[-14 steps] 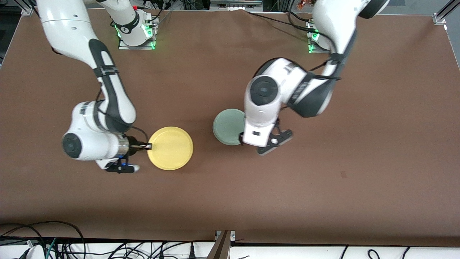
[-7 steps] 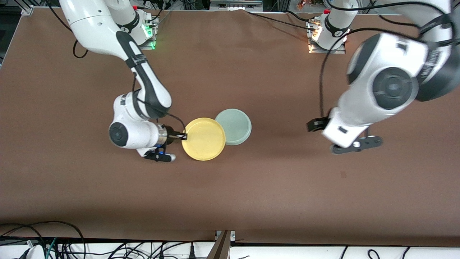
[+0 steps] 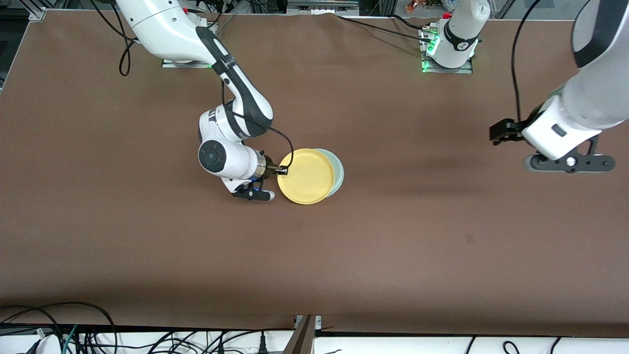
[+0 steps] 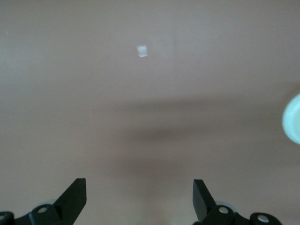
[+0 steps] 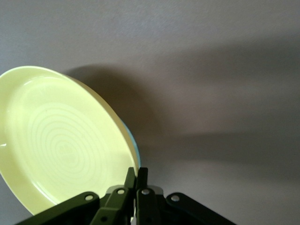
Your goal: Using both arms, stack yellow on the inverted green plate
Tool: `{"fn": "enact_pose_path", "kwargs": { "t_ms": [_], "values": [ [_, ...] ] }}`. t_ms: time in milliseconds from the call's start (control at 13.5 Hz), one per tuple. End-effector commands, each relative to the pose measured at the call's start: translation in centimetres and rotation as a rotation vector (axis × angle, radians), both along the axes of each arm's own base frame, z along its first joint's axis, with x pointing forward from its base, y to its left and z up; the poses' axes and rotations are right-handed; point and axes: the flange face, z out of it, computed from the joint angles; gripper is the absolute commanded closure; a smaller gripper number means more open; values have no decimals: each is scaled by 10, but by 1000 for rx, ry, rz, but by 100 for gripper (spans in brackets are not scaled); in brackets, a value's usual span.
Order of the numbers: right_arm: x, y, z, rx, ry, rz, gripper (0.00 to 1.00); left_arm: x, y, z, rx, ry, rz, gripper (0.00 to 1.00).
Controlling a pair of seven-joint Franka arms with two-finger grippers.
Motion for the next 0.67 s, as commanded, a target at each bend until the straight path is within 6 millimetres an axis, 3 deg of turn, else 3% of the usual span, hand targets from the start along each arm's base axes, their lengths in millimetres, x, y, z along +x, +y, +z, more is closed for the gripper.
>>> {"fn": "enact_pose_path", "kwargs": {
  "t_ms": [0, 296, 591],
  "values": [
    [-22, 13, 0, 8, -21, -8, 100, -50, 31, -36, -34, -39, -10, 0],
    [-34, 22, -15, 5, -67, -9, 100, -45, 34, -22, -51, -71, 28, 0],
    [-40, 30, -17, 3, -67, -10, 100, -34, 68, -27, -107, -66, 135, 0]
  ]
}}
